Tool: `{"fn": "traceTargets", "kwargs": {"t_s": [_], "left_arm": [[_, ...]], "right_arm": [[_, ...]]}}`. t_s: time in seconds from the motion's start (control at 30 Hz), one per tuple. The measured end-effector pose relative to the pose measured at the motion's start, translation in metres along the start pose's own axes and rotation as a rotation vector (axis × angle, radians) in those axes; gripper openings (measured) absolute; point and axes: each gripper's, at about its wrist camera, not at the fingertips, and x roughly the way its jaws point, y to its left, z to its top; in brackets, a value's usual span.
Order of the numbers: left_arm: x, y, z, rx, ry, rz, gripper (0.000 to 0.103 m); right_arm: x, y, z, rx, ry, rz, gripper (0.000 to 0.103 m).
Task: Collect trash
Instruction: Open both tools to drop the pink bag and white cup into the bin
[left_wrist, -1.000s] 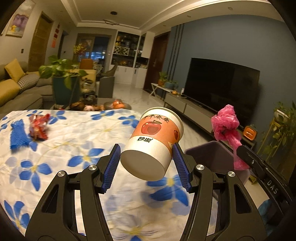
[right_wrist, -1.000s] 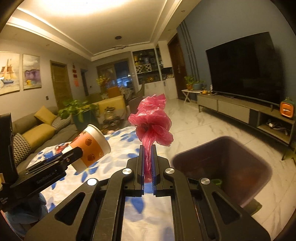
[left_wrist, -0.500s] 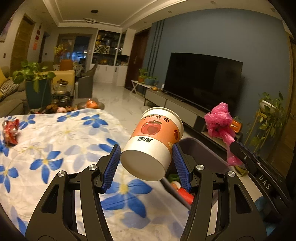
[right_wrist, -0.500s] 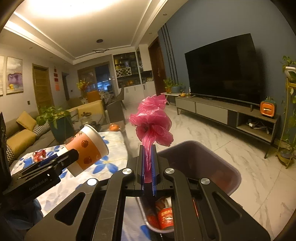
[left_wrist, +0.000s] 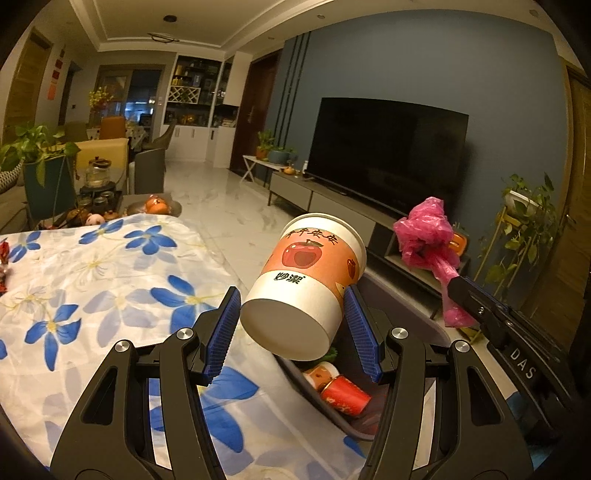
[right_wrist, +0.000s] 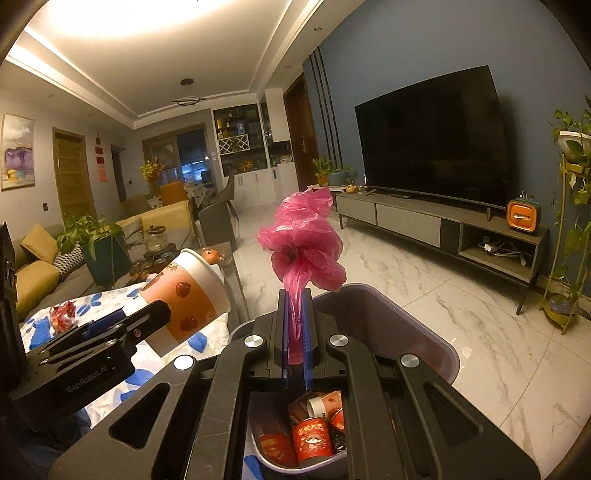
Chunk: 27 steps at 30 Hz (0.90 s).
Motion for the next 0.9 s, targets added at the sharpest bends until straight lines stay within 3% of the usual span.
{"fn": "traceTargets", "kwargs": {"t_s": [0.67,0.77,0.9], "left_arm": [[0.026,-0.021,-0.006,0.005,0.030,-0.071,0.057],[0.031,-0.022,-0.007,0.002,0.040,-0.088,0.057],[0.038,-0.021,-0.011,-0.011,0.054,-0.110,0.058]], "right_arm": [[-0.002,-0.007,0.005,0.016,0.004,-0.020,0.007],[-0.002,-0.010,0.006,0.030,0.001,-0.021,0.024],[-0.003,-0.012,0.006,0.047,0.000,-0.036,0.026]]}}
